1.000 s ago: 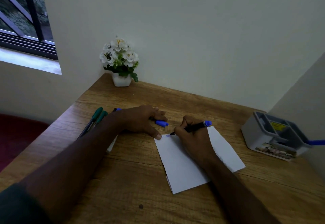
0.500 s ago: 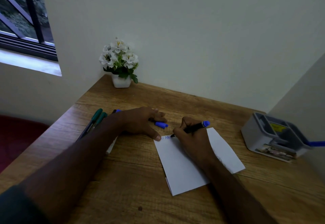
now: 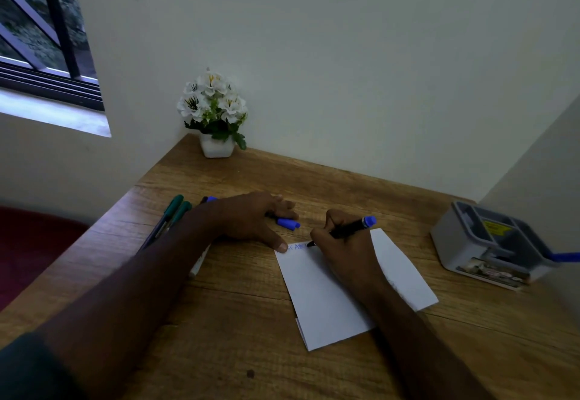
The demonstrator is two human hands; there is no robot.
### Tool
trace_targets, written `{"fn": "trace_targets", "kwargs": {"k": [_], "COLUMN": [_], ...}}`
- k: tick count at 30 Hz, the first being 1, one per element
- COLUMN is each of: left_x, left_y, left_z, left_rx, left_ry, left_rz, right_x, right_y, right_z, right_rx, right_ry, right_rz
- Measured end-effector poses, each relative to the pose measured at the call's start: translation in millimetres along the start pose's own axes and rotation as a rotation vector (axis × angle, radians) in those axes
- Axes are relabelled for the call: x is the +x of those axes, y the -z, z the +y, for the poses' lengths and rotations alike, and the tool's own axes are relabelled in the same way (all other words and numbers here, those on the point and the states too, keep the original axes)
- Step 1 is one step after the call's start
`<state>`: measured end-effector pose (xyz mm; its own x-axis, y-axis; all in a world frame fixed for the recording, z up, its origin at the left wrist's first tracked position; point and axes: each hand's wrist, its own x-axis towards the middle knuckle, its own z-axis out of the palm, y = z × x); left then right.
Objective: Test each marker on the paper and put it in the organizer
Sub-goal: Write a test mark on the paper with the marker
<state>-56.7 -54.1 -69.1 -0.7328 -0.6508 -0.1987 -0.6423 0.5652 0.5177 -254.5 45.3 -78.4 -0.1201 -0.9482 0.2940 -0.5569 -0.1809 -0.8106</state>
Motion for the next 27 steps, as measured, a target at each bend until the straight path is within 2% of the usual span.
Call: {"fn": "trace_targets", "kwargs": {"k": [3,7,17,27], "left_x": [-1.5,-2.5,-4.0,-5.3], "left_y": [1.1,1.9,2.4,2.8], "left_z": [2.0,4.2,4.8,7.0], "left_rx": [-0.006,-0.017,-0.023,-0.034], "left_ry": [0.001,0.008,0.013,0.022], "left_rz": [0.004,-0.002,-0.004,0.006], "right_x": [0.3,2.6,1.9,3.6], "right_y": [-1.1,7.2,5.6,4.0], "right_z": [-1.2,1.7,2.6,7.2], "right_rx": [-0.023,0.014,-0.113,-0.072], "right_ry": [-0.016,-0.021,-0.048,-0.053], "right_rz": [-0.018,0.06,-0.021,-0.016]}}
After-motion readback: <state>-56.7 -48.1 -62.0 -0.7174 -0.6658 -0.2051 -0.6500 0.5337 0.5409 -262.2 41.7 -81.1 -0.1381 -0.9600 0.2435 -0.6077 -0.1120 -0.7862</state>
